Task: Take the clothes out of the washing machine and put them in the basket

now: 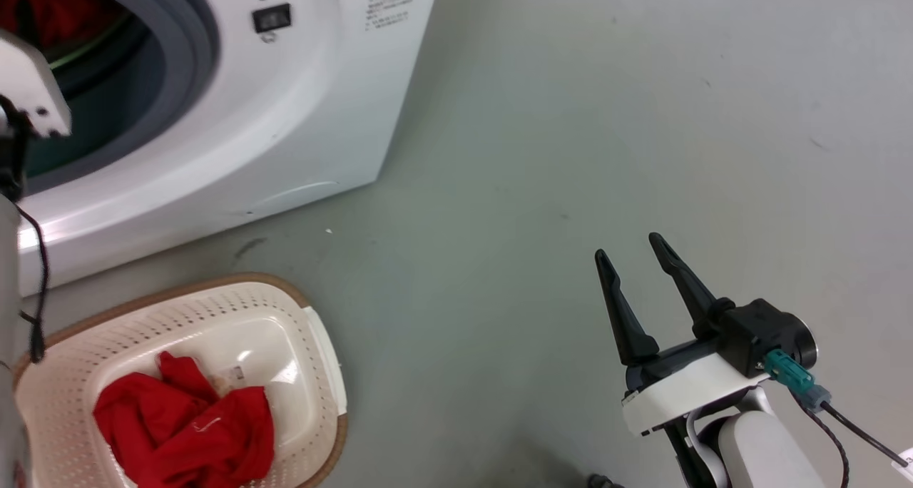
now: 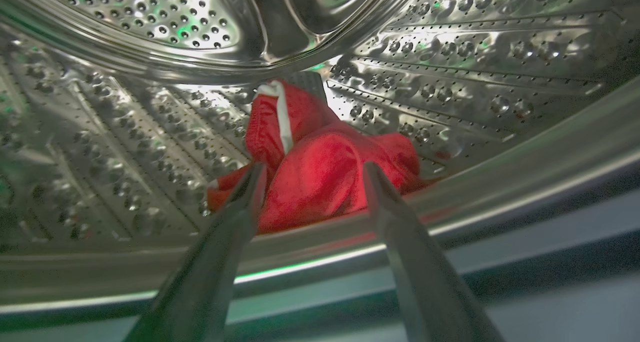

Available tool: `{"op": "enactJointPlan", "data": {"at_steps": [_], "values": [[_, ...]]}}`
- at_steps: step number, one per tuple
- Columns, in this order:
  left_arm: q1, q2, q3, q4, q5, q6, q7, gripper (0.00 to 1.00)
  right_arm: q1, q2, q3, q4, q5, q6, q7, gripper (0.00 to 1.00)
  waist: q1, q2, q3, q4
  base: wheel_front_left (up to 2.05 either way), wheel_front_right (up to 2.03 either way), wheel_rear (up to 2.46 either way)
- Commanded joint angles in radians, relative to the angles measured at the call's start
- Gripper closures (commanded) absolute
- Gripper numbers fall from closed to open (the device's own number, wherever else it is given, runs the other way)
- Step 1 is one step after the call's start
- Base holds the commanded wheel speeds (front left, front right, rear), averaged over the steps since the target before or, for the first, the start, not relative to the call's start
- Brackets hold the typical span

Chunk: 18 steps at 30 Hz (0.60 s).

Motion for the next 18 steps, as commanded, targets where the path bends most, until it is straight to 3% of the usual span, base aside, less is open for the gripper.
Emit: {"op": "enactJointPlan", "data": {"at_steps": [1, 9, 18], "values": [[-0.042, 0.017, -0.007, -0.001, 0.006, 0.000, 0.021, 0.00, -0.020, 0.002, 0.006, 0.012, 0.012, -0.001, -0.010, 0.00, -0.0002, 0.0000, 0.068, -0.052, 0.00, 0.00, 0.00], [-0.231, 0.076, -0.036, -0.012, 0.024, -0.011, 0.222, 0.00, -0.058, 0.002, 0.057, 0.053, 0.040, -0.001, -0.031, 0.00, -0.0002, 0.0000, 0.172, -0.101, 0.00, 0.00, 0.00], [-0.386, 0.080, -0.068, -0.025, 0.014, -0.020, 0.553, 0.00, -0.084, 0.002, 0.108, 0.067, 0.059, -0.001, -0.036, 0.00, -0.0002, 0.0000, 0.248, -0.121, 0.00, 0.00, 0.00]]}}
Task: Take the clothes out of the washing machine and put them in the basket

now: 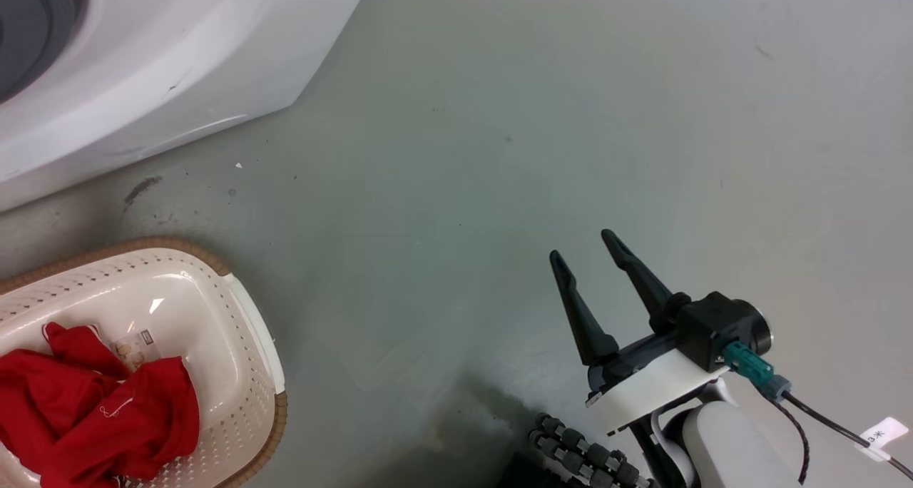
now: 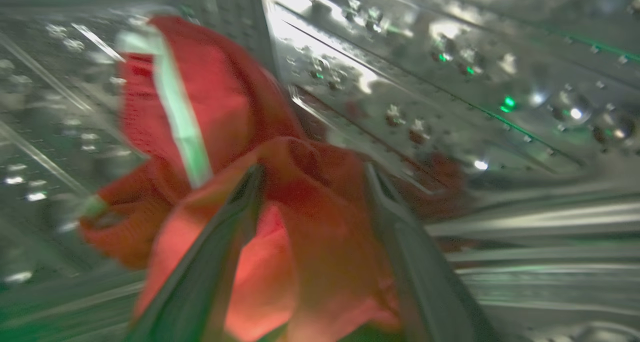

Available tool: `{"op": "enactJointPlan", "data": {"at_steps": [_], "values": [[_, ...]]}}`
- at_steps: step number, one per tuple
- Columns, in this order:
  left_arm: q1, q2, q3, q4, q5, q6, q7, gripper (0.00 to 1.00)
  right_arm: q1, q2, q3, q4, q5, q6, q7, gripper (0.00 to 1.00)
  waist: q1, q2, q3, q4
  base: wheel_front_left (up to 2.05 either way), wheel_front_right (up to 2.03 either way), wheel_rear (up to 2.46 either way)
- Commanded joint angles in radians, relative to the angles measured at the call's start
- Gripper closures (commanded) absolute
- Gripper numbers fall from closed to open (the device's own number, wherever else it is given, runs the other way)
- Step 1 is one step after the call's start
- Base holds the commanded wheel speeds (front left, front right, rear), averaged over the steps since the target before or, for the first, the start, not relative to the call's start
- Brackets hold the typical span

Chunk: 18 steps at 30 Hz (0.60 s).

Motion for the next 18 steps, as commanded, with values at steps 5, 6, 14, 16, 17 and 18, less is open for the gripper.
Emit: {"op": "enactJointPlan", "data": {"at_steps": [5, 6, 14, 16, 17, 18], "values": [[-0.023, -0.010, -0.005, 0.000, -0.015, 0.038, 0.179, 0.00, -0.015, 0.003, 0.034, -0.019, 0.016, -0.001, -0.003, 0.00, -0.0002, 0.0000, 0.032, 0.000, 0.00, 0.00, 0.00], [-0.018, -0.011, -0.007, -0.004, -0.014, 0.046, 0.199, 0.00, -0.014, 0.003, 0.033, -0.021, 0.019, -0.001, -0.003, 0.00, -0.0002, 0.0000, 0.034, 0.001, 0.00, 0.00, 0.00], [0.053, 0.014, -0.017, -0.139, 0.001, 0.099, 0.171, 1.00, -0.029, 0.003, 0.033, -0.026, 0.036, -0.001, -0.004, 0.00, -0.0002, 0.0000, 0.043, -0.002, 0.00, 0.00, 0.00], [0.067, 0.029, -0.018, -0.178, 0.009, 0.106, 0.133, 1.00, -0.040, 0.003, 0.031, -0.023, 0.038, -0.001, -0.004, 0.00, -0.0002, 0.0000, 0.037, -0.005, 0.00, 0.00, 0.00], [0.076, 0.035, -0.014, -0.198, 0.009, 0.113, 0.109, 1.00, -0.045, 0.003, 0.032, -0.022, 0.038, -0.001, -0.004, 0.00, -0.0002, 0.0000, 0.032, -0.007, 0.00, 0.00, 0.00], [0.086, 0.040, -0.010, -0.215, 0.008, 0.119, 0.085, 1.00, -0.049, 0.003, 0.034, -0.022, 0.040, -0.001, -0.003, 0.00, -0.0002, 0.0000, 0.026, -0.008, 0.00, 0.00, 0.00]]}}
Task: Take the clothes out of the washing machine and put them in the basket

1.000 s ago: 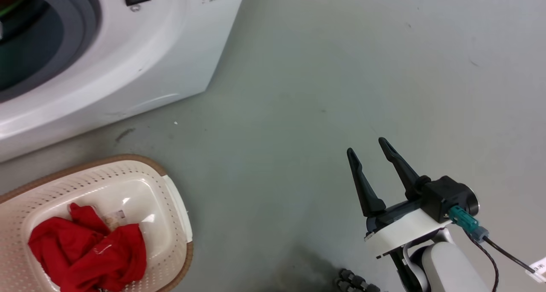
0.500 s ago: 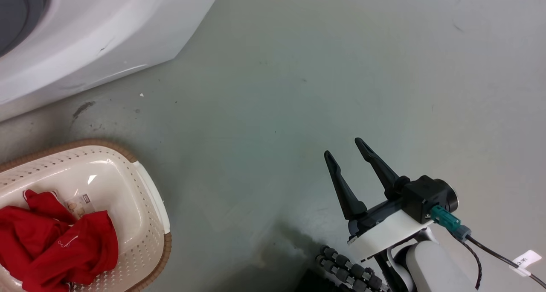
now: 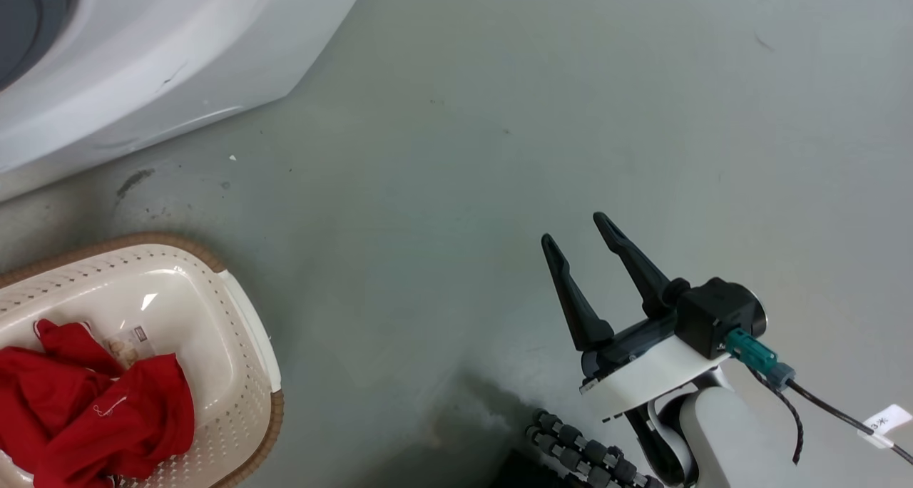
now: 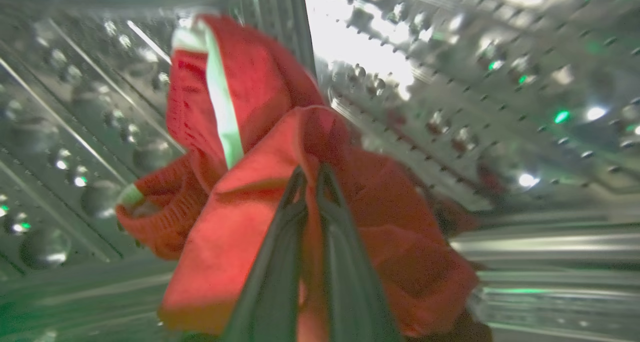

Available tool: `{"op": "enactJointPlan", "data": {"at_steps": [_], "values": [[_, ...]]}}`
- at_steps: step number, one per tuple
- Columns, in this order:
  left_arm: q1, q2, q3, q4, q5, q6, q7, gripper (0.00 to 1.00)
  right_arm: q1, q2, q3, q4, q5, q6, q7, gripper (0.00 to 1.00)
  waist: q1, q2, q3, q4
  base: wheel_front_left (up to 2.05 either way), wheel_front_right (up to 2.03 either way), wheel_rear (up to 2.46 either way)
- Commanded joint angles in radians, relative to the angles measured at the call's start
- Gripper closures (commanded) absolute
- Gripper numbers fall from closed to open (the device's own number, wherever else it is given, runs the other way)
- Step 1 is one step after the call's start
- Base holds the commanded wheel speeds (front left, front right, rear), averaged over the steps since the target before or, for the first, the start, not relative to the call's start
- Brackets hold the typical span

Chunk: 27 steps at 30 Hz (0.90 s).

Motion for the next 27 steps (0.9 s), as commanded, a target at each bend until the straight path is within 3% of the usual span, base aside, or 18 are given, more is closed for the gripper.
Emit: {"op": "enactJointPlan", "data": {"at_steps": [1, 12, 13, 21, 27], "values": [[0.034, 0.006, 0.008, -0.037, 0.000, 0.014, -0.053, 1.00, -0.026, 0.002, 0.002, 0.002, 0.008, -0.001, -0.002, 0.00, -0.0001, 0.0000, -0.015, -0.002, 0.00, 0.00, 0.00], [0.200, -0.035, 0.020, -0.106, -0.022, 0.041, -0.352, 1.00, -0.022, 0.002, -0.041, 0.013, -0.033, -0.001, -0.002, 0.00, -0.0001, 0.0000, -0.129, 0.054, 0.00, 0.00, 0.00], [0.234, -0.042, 0.025, -0.099, -0.027, 0.050, -0.422, 1.00, -0.013, 0.002, -0.048, 0.020, -0.044, -0.001, -0.002, 0.00, -0.0001, 0.0000, -0.160, 0.063, 0.00, 0.00, 0.00], [0.367, -0.089, 0.060, -0.043, -0.073, 0.061, -0.661, 1.00, 0.017, 0.002, -0.088, 0.040, -0.076, -0.001, -0.002, 0.00, -0.0001, 0.0000, -0.276, 0.095, 0.00, 0.00, 0.00], [0.450, -0.131, 0.070, -0.004, -0.099, 0.059, -0.789, 1.00, 0.046, 0.002, -0.109, 0.048, -0.099, -0.001, 0.011, 0.00, -0.0001, 0.0000, -0.369, 0.127, 0.00, 0.00, 0.00]]}}
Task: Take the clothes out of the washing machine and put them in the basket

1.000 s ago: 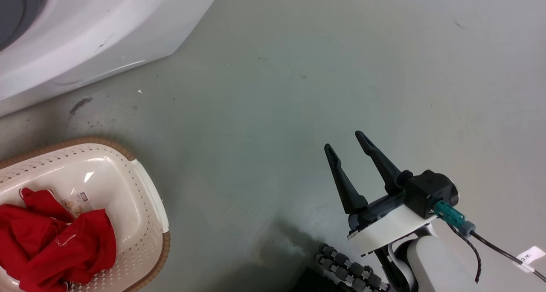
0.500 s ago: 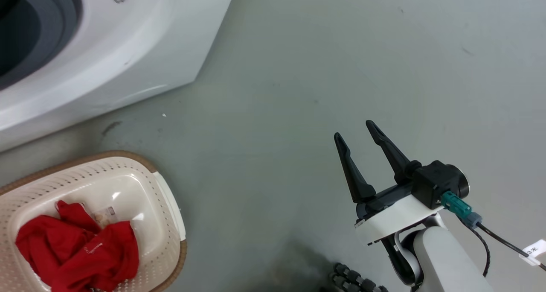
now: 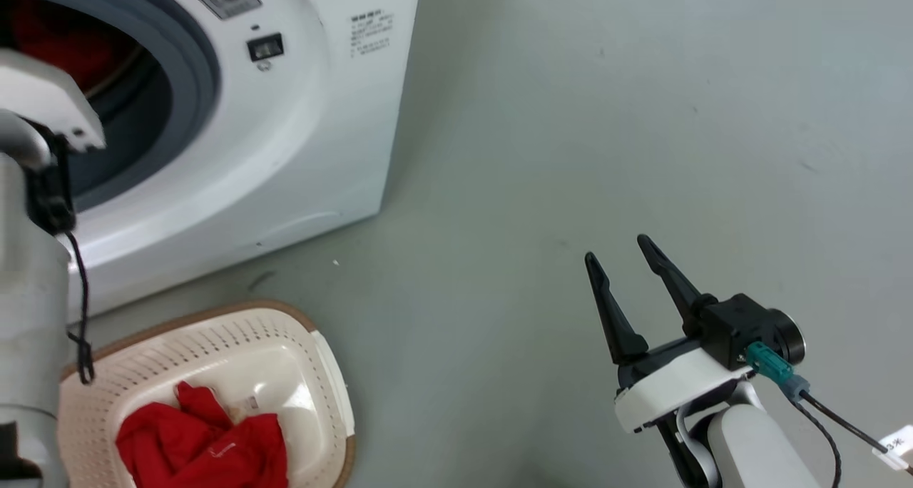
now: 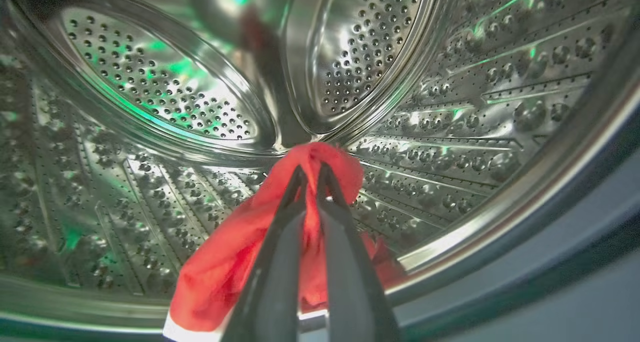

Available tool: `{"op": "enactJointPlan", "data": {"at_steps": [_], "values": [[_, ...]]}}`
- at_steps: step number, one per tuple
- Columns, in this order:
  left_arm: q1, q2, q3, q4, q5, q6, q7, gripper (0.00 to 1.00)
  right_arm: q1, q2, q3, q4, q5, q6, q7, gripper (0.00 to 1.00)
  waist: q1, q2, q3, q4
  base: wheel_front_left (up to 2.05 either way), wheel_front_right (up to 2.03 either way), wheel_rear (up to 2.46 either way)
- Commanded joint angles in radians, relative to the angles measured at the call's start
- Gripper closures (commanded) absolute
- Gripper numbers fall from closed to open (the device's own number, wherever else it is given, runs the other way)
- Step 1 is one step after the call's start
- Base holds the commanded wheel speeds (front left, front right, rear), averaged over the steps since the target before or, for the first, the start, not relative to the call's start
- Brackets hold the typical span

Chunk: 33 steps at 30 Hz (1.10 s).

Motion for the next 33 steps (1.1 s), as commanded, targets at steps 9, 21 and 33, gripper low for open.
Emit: {"op": "enactJointPlan", "data": {"at_steps": [9, 21, 33], "values": [[0.141, -0.059, 0.000, 0.020, -0.040, -0.033, -0.101, 1.00, 0.082, 0.001, -0.042, -0.030, -0.038, -0.001, 0.057, 0.00, 0.0000, 0.0000, -0.214, 0.096, 0.00, 0.00, 0.00], [0.278, -0.113, -0.041, -0.076, -0.054, -0.063, -0.101, 1.00, 0.194, 0.001, -0.090, -0.106, -0.091, -0.001, 0.135, 0.00, 0.0000, 0.0000, -0.400, 0.183, 0.00, 0.00, 0.00], [0.465, -0.110, -0.060, -0.441, -0.066, -0.034, -0.060, 1.00, 0.280, 0.001, -0.118, -0.197, -0.111, -0.001, 0.199, 0.00, 0.0000, 0.0000, -0.487, 0.249, 0.00, 0.00, 0.00]]}}
